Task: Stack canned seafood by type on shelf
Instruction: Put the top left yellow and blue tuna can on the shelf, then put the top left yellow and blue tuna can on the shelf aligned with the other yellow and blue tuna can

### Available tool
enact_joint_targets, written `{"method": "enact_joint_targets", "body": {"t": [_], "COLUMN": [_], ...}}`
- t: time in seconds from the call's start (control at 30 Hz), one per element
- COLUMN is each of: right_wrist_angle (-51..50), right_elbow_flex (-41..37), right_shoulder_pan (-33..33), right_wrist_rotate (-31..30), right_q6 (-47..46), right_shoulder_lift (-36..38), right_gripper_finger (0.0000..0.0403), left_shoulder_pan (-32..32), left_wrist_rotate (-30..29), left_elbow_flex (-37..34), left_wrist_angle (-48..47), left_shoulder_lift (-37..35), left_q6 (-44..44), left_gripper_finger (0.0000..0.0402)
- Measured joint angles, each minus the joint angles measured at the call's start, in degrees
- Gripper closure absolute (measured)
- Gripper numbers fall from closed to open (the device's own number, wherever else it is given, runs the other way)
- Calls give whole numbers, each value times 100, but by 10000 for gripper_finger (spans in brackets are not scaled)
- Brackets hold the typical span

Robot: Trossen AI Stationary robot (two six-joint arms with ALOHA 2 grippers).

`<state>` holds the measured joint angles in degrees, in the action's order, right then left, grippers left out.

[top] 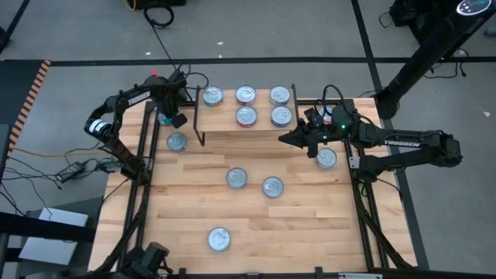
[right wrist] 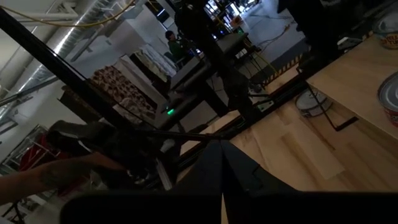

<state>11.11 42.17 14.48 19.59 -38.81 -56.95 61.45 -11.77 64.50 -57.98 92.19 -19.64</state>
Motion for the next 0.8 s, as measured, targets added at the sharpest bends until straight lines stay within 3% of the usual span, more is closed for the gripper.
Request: {"method": "enact_joint_targets", "body": {"t": [0.37,0.57,0.8], "right_wrist_angle": [-1,-2,-2], "right_elbow_flex": [0,0,0], "right_shoulder_pan": [0,0,0], "right_wrist_rotate": [2,91,109], "right_q6": [152,237,261], "right_shoulder_lift": [-2,-2,-2], "right_gripper_finger": [398,398,398], "left_shoulder_pan": [-6,-39,-224], "left_wrist_rotate": [559,807,865], "left_elbow_flex": [563,497,20], "left_wrist_angle": [-714,-813,-709], "left_shoulder_lift": [-452,-572,-566], "left_q6": [212,190,29], "left_gripper_finger": [401,398,340]}}
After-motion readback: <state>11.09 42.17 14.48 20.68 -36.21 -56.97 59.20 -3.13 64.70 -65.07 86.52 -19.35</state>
